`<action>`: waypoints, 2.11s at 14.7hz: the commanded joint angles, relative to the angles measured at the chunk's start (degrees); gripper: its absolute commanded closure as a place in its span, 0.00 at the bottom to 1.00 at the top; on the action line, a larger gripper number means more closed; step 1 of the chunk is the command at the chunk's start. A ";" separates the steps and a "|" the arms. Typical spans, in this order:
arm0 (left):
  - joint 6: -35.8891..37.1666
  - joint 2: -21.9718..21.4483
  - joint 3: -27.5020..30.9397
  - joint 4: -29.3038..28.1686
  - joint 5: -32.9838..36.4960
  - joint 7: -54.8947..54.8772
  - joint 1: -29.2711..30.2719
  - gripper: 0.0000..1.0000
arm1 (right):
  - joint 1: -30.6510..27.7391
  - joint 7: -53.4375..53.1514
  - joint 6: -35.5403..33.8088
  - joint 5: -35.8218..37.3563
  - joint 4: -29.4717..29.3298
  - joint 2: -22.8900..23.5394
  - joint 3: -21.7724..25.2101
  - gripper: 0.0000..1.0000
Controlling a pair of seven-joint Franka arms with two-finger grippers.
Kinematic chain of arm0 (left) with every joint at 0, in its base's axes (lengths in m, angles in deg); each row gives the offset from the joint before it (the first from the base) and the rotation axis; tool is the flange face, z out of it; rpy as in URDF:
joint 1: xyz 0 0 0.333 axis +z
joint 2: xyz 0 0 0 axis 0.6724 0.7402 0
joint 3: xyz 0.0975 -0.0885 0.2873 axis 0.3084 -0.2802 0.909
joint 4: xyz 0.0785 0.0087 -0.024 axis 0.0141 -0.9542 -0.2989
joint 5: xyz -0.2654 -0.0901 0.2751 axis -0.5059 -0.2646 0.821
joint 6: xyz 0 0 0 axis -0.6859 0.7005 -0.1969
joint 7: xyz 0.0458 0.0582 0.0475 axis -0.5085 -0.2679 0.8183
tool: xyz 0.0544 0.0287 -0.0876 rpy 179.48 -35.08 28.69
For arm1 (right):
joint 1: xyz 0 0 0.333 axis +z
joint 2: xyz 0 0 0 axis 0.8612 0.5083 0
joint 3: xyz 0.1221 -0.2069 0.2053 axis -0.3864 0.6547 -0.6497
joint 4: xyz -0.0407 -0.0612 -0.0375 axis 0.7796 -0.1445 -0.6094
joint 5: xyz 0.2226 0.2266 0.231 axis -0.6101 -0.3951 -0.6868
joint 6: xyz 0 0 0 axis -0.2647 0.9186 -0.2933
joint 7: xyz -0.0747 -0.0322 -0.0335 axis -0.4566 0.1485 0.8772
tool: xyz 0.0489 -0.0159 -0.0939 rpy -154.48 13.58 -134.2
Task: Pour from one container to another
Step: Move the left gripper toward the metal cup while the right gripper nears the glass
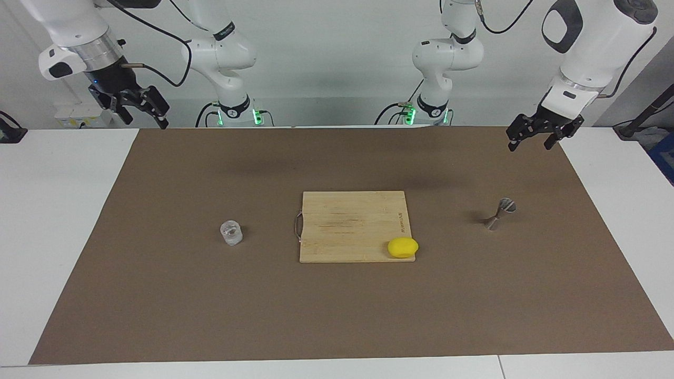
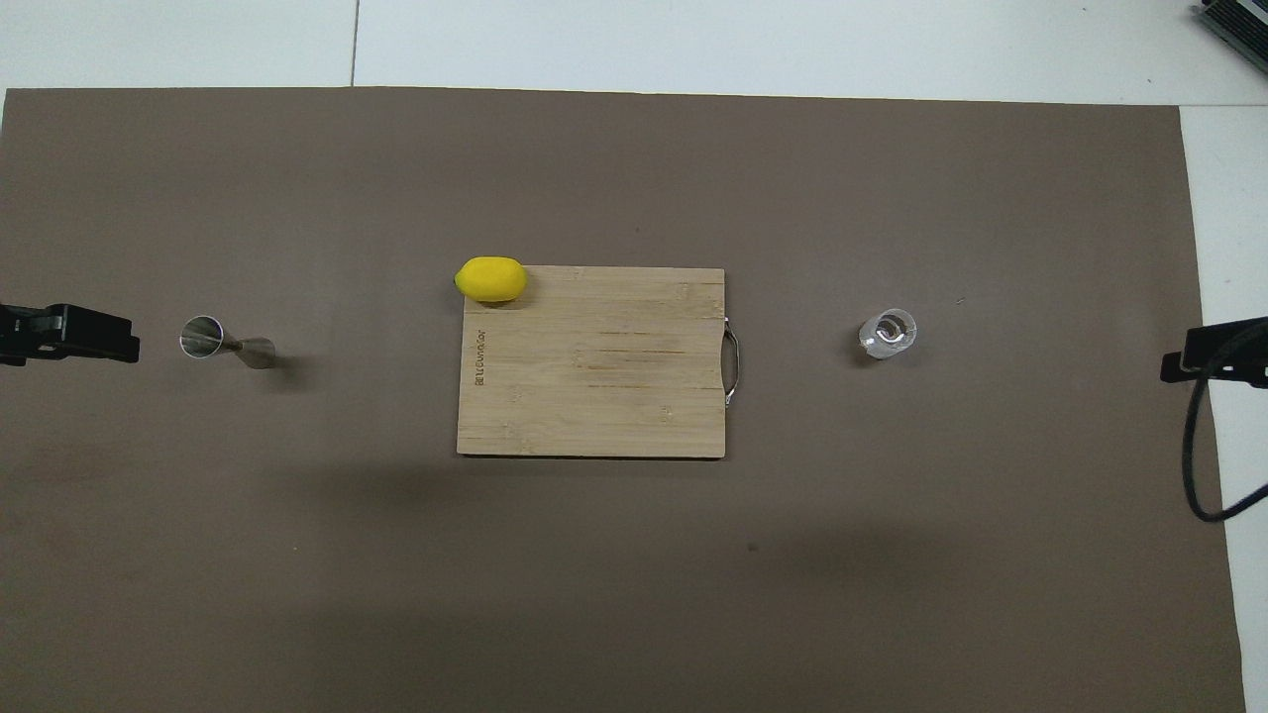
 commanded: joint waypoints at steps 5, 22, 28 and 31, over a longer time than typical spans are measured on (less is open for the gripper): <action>-5.71 -1.63 1.05 -2.86 -0.64 -6.05 1.14 0.00 | -3.21 -28.41 13.83 -13.65 9.11 2.50 -0.22 0.00; -7.65 5.31 1.31 -10.41 -42.28 -72.91 16.25 0.00 | -14.73 -27.32 11.23 -58.92 12.11 27.27 -0.22 0.00; 0.86 12.41 1.14 -9.72 -54.15 -91.12 23.28 0.00 | -16.58 -20.98 7.44 -60.35 12.28 31.95 -0.31 0.00; 8.94 18.83 1.14 -6.91 -59.96 -99.91 26.89 0.00 | -16.58 -20.09 6.90 -60.70 12.11 33.27 -0.31 0.00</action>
